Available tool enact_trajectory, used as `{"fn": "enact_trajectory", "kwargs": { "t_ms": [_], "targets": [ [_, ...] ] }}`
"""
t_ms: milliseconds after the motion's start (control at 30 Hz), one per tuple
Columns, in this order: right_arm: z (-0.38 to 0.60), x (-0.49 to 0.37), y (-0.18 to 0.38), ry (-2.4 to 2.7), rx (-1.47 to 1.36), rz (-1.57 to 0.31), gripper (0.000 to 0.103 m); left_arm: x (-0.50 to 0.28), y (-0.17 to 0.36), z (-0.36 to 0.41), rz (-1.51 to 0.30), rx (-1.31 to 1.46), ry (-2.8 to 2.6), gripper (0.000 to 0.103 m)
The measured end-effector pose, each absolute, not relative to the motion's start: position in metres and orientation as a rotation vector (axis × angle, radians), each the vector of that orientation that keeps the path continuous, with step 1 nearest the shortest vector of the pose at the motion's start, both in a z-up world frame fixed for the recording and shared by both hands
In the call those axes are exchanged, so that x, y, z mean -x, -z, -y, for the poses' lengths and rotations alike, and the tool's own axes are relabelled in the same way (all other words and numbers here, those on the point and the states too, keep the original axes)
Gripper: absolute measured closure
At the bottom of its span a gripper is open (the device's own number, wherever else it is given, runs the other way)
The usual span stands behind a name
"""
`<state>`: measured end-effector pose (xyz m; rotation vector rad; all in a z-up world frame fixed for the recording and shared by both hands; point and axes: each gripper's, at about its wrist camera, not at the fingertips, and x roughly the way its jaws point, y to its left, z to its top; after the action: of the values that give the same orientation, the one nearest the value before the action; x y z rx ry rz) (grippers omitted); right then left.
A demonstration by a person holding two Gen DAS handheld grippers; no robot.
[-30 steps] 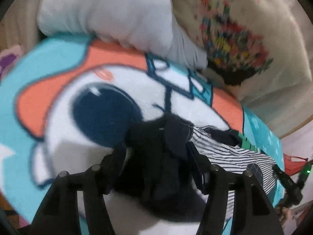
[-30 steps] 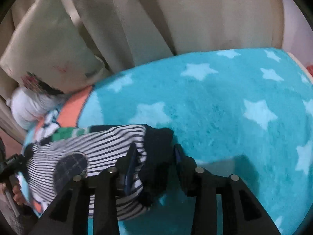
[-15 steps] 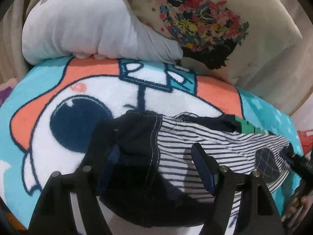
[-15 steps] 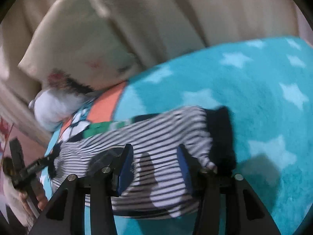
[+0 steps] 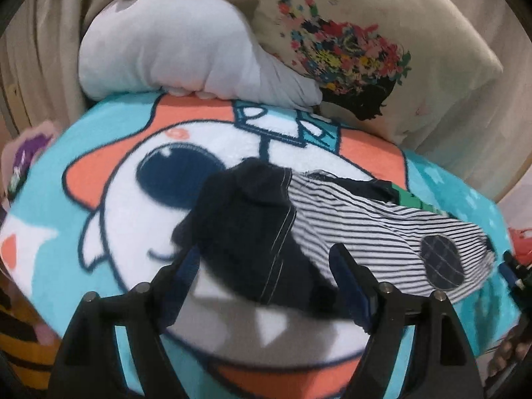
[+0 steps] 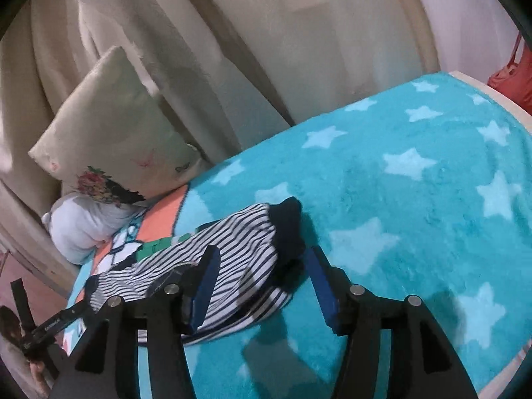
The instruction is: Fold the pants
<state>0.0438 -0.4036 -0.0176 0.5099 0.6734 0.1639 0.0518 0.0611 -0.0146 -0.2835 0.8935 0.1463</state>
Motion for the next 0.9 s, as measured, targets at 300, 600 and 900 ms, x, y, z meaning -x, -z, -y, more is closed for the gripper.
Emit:
{"fn": "enact_trajectory", "kwargs": {
  "t_ms": [300,600,900],
  "targets": [
    [0.373,-0.024,0.02,-0.247,-0.47,-0.694,0.04,-0.013,-0.005,-0.044,-0.779,0.151,-0.297,0.017],
    [0.325,-0.007,0.019,-0.263,-0.287,-0.696,0.036,0.002,-0.004,-0.008,-0.758,0.04,-0.264,0.016],
    [0.315,-0.007,0.026,-0.262,-0.255,-0.73,0.034,0.004,0.003,0.003,-0.773,0.015,-0.255,0.016]
  ]
}}
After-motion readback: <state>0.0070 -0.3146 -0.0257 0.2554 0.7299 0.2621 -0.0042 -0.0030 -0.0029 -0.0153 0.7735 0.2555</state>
